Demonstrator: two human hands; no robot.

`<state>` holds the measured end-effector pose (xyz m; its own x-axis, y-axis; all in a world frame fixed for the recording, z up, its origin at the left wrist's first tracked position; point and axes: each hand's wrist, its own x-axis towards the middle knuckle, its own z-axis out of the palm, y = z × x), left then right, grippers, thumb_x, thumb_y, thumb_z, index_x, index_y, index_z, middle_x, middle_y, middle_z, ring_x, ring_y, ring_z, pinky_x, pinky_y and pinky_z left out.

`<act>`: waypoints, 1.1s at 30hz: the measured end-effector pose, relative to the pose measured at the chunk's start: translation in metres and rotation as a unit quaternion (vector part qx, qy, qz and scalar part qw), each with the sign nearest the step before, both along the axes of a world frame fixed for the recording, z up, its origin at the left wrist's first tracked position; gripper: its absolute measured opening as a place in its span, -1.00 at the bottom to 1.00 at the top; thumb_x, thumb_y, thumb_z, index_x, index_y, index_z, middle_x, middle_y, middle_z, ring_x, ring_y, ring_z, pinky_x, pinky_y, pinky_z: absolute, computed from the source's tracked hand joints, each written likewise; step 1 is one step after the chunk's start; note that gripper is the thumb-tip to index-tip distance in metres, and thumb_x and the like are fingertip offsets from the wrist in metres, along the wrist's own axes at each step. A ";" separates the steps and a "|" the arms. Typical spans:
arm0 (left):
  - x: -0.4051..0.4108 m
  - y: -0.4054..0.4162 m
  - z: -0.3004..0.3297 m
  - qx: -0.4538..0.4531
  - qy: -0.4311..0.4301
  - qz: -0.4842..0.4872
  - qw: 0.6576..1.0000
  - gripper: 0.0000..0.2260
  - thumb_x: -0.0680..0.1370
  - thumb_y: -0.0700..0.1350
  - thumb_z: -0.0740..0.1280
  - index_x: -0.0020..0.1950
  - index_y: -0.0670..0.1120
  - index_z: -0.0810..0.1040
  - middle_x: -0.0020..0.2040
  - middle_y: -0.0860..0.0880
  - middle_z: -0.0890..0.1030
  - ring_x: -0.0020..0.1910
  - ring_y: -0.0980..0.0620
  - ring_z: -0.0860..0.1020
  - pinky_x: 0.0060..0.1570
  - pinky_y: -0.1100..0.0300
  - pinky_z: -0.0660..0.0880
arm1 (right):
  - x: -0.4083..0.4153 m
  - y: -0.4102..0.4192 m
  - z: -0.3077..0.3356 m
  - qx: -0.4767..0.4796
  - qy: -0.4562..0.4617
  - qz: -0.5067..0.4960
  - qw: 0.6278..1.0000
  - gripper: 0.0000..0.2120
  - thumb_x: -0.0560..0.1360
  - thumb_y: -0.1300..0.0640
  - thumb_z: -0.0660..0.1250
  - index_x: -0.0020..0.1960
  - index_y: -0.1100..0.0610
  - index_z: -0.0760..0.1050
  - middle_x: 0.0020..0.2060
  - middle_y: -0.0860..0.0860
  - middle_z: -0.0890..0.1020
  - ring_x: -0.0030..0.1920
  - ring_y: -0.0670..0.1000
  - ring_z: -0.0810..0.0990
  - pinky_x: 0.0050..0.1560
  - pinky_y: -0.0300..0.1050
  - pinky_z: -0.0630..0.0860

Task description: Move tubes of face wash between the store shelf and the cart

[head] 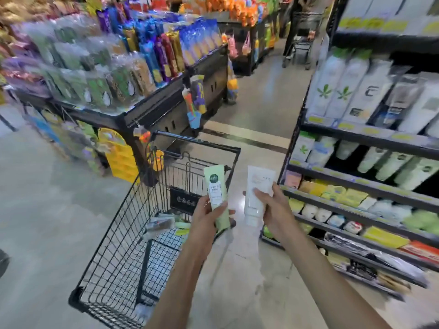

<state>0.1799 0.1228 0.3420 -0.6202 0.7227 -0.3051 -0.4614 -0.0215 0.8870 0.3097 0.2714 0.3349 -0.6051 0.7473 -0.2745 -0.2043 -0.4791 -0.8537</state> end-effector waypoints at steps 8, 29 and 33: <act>0.130 0.075 0.022 0.005 0.054 -0.122 0.991 -0.66 0.54 -0.30 0.46 0.24 -0.10 0.45 0.09 -0.21 0.72 -0.06 -0.15 0.72 -0.21 0.06 0.60 | 0.150 0.027 0.028 -0.007 -0.018 -0.100 0.995 -0.72 0.60 0.21 0.39 0.30 0.11 0.54 0.12 0.15 0.72 -0.01 0.16 0.70 -0.12 0.10 0.69; 0.385 0.182 0.011 -0.013 0.025 -0.281 0.959 -0.72 0.59 -0.29 0.40 0.26 -0.03 0.57 0.07 -0.15 0.74 -0.05 -0.07 0.72 -0.15 0.00 0.64 | 0.435 0.068 0.011 0.032 -0.074 -0.251 0.965 -0.43 0.44 0.28 0.55 0.36 -0.07 0.48 0.12 -0.02 0.73 0.13 0.08 0.71 0.10 0.13 0.62; 0.399 0.213 0.003 -0.025 0.018 -0.296 0.955 -0.68 0.58 -0.29 0.41 0.31 -0.07 0.56 0.05 -0.16 0.74 -0.05 -0.09 0.69 -0.02 -0.04 0.60 | 0.449 0.092 0.002 0.026 -0.075 -0.260 0.962 -0.45 0.42 0.27 0.57 0.32 -0.06 0.50 0.11 0.01 0.74 0.14 0.12 0.70 0.19 0.22 0.61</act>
<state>0.5785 0.3362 0.3451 -0.1172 0.9347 -0.3356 -0.3490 0.2776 0.8951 0.7588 0.3631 0.3368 -0.1017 0.9534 -0.2840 -0.2769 -0.3014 -0.9124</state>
